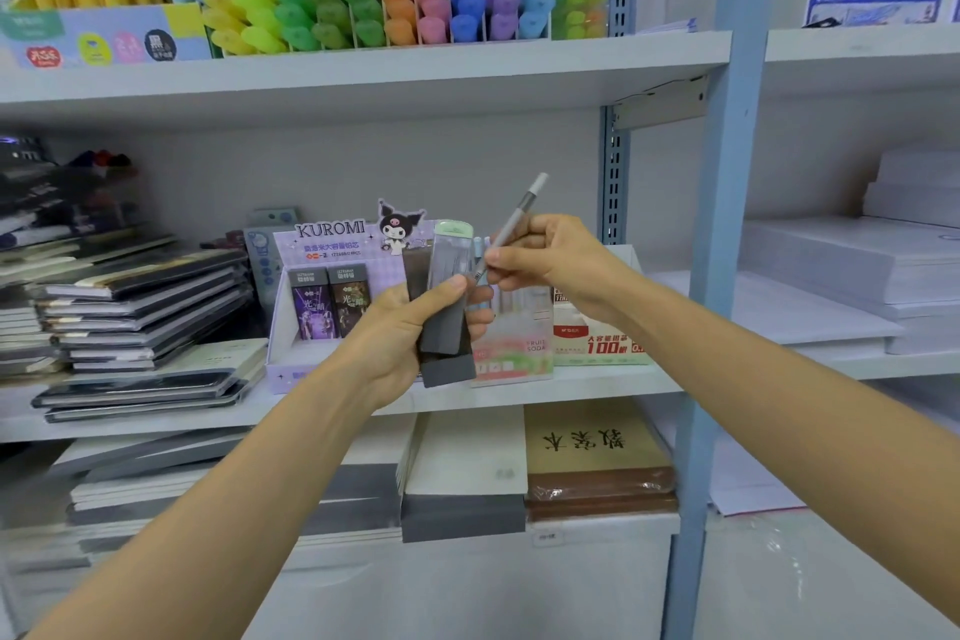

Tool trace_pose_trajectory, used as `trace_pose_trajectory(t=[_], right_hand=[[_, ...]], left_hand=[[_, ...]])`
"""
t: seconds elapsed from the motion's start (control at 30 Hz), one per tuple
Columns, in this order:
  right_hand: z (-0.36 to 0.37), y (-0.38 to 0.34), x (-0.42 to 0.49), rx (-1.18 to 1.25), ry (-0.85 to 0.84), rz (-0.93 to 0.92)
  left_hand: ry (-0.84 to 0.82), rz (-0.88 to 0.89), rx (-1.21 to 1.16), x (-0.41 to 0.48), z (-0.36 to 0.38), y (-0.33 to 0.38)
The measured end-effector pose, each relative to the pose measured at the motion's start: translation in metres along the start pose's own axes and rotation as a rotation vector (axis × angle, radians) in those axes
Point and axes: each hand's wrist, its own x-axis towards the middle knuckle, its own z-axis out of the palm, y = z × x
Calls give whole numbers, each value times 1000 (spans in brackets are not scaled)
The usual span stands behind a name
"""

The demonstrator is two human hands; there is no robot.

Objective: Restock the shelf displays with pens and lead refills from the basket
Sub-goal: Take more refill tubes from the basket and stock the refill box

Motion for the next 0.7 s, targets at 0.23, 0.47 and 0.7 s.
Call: trace_pose_trajectory(t=[0.23,0.47,0.7], right_hand=[[-7,-6,6,182,236,-153],[-16,-7,14,161,171,-118],[-14,-4,21,113,153,-110]], left_hand=[[65,57,112,-1,-5,0],[171,24,138,6,-9,-4],[214,-10,95,12,-9,-10]])
